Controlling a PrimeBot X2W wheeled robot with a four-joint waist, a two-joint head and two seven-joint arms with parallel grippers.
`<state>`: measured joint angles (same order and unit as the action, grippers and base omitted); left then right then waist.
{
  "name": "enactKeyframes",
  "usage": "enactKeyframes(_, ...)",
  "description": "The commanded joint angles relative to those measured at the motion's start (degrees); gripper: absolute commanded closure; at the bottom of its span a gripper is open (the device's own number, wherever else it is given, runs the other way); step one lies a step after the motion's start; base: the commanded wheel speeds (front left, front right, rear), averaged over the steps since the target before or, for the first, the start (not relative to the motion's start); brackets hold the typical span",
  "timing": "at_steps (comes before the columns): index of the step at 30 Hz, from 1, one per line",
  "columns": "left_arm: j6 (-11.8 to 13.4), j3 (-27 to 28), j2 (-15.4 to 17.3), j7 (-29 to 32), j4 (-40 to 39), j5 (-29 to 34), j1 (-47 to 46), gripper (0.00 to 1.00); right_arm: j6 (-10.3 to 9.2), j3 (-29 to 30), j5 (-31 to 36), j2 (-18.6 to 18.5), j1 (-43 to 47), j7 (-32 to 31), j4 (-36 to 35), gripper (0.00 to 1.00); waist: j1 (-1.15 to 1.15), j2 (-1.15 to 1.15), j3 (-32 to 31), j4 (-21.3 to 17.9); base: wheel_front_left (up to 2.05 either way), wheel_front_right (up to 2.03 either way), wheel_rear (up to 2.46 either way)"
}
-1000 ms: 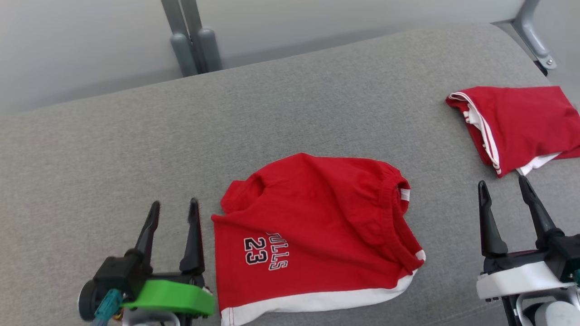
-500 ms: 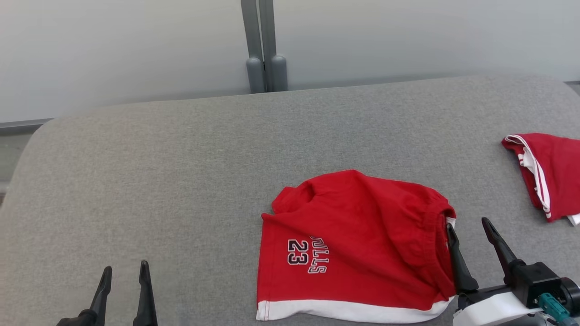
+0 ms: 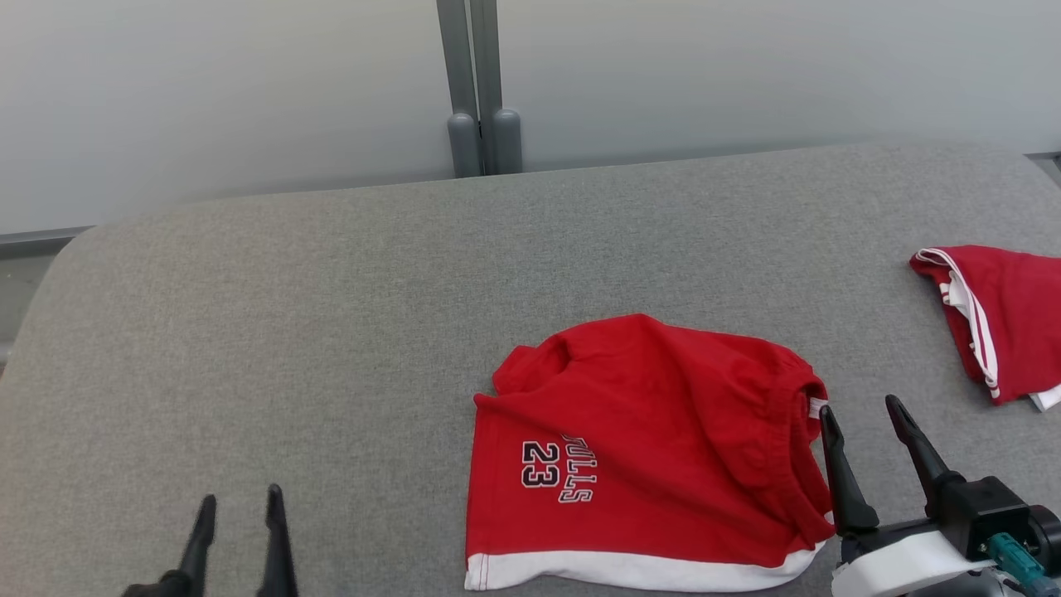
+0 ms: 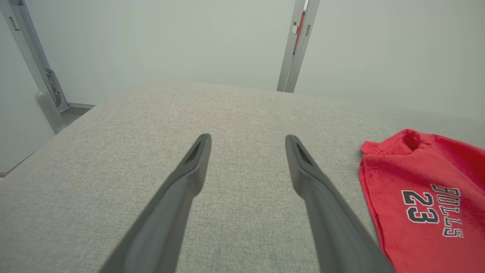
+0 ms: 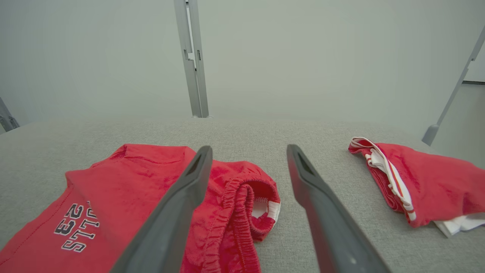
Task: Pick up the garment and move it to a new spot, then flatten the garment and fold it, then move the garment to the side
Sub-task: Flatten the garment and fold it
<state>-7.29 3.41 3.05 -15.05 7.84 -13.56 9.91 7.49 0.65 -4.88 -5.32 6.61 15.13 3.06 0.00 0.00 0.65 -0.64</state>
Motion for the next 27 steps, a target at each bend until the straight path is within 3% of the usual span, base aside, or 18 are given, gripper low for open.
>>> enactKeyframes(1,-0.28,-2.79,-0.13,-0.12,1.46,-1.56,-0.02,0.0,0.0,-1.07,-0.47,-1.6,0.01,-0.01,0.88,0.0,0.0,0.0,0.24,-0.48,0.0,0.0,0.0)
enactKeyframes(7,-0.14,-17.15,4.1,0.34,5.18,-6.86,-2.56,0.0,-0.01,-8.97,-1.73,-11.31,1.37,0.0,7.41,0.0,0.0,0.0,2.07,-1.15,0.0,0.0,0.0)
enactKeyframes(11,-0.14,-22.32,6.03,2.34,6.65,-9.79,-4.31,0.0,-0.01,-12.12,-3.98,-15.41,1.15,0.0,10.93,0.0,0.0,0.0,3.59,-1.77,0.0,0.0,0.0)
enactKeyframes(17,-0.15,-27.38,8.26,6.97,7.31,-13.72,-5.43,0.0,-0.02,-18.11,-7.87,-18.02,-1.26,-1.94,15.16,0.0,0.0,0.0,5.3,-2.41,0.0,0.0,0.0)
enactKeyframes(27,-0.16,-33.63,11.12,13.88,6.95,-19.67,-7.21,0.0,-0.01,-24.36,-10.89,-18.22,-8.89,-2.7,19.93,0.0,0.0,0.0,7.16,-1.99,0.0,0.0,0.0)
